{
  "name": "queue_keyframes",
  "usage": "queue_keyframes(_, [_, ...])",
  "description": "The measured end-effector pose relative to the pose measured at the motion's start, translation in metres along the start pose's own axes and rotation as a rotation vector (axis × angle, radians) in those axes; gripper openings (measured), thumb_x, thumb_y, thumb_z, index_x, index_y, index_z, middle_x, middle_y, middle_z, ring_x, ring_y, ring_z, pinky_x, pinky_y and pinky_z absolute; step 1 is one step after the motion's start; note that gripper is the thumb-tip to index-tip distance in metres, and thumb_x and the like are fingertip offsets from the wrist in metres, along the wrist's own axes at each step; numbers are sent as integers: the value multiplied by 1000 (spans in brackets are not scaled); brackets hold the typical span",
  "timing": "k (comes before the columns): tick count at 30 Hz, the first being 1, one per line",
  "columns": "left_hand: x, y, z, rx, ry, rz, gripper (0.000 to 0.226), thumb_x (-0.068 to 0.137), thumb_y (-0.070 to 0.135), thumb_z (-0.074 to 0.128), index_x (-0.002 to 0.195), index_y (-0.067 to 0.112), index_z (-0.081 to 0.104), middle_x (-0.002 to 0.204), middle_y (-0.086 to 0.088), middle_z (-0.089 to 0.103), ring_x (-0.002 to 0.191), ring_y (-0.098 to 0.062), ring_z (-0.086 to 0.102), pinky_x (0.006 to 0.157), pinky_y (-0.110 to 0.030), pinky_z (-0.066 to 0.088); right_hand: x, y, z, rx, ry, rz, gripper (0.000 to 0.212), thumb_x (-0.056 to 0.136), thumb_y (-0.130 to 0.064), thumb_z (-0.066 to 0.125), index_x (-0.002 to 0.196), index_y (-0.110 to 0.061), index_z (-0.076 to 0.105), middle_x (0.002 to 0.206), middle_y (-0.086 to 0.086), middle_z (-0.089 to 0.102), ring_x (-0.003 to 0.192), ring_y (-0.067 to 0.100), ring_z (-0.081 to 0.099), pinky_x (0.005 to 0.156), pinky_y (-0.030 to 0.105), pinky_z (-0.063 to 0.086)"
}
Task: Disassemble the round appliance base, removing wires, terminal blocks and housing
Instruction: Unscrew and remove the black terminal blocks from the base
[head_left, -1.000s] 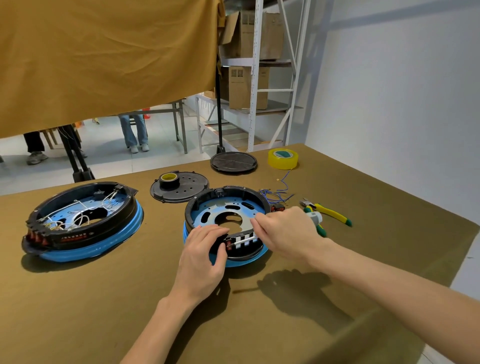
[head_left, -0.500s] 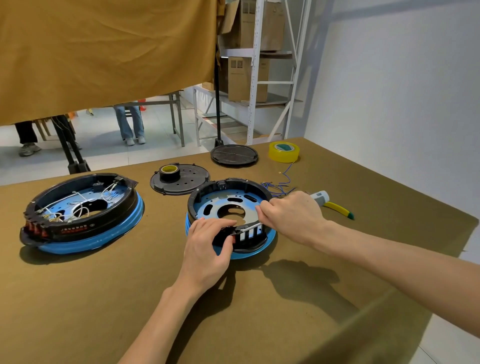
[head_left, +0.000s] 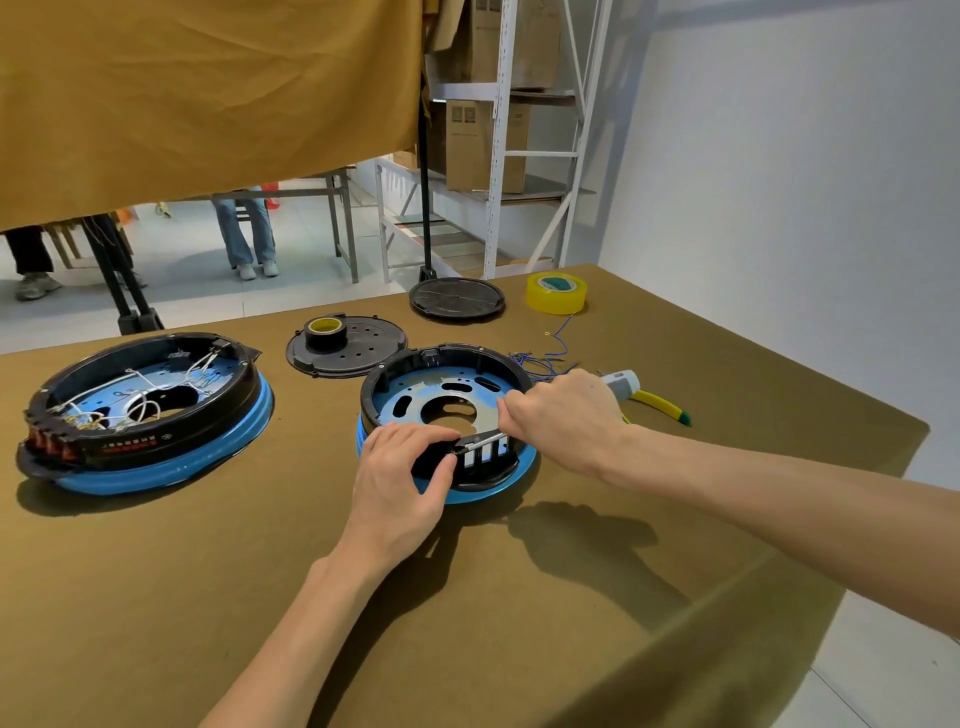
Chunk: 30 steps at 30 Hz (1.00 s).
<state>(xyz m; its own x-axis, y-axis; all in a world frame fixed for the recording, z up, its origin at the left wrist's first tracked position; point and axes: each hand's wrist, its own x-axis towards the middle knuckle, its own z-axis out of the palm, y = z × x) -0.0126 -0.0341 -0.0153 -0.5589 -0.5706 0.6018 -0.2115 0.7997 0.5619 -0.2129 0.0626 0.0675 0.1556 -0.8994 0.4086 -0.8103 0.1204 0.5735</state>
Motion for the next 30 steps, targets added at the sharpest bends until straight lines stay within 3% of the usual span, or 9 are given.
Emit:
queue_keyframes(3, [0,0,0,4,3,17,28,93,14,74,120,22,72,112,19,64,111,5,50,108,-6,20,4,4,6,101,60,-25,47,97,-23,61,60,-19,32,39,-5,34,31,21,27,37,25,27])
queue_keyframes(6, [-2,-2,-1,3,-4,19,28,95,17,66,122,24,71,114,21,63,113,10,47,109,-6,18,12,9,15,140,113,-85,44,104,-25,45,61,-19,35,42,-4,36,31,21,35,36,26,32])
queue_keyframes(9, [-2,-4,-1,24,-21,29,34,93,16,65,125,25,70,117,22,62,117,10,47,111,-10,20,17,14,24,128,148,-126,43,103,-23,46,62,-20,35,42,-4,38,30,20,36,35,27,37])
queue_keyframes(13, [-2,-2,-2,52,-32,32,39,92,10,71,129,24,69,122,19,64,121,2,51,112,-14,25,23,19,25,129,175,-174,43,105,-28,42,64,-20,32,43,-6,35,30,19,35,37,24,33])
queue_keyframes(20, [-3,3,-2,73,-25,46,37,92,9,72,127,22,69,121,10,71,118,3,50,112,-15,26,4,8,31,88,-49,-158,70,98,-67,5,76,-17,49,53,-5,47,39,17,37,43,30,16])
queue_keyframes(26, [-1,2,-4,70,-41,31,36,93,11,72,127,22,69,121,10,71,118,-1,53,111,-16,27,-13,13,27,267,-39,-201,40,105,-53,23,91,-20,42,77,-6,43,50,15,42,45,33,34])
queue_keyframes(30, [-1,1,-3,65,-47,12,36,93,11,72,127,22,69,121,10,70,119,-3,54,109,-10,25,-8,22,21,326,-35,-217,33,100,-52,40,94,-20,47,88,-5,44,52,13,40,43,26,30])
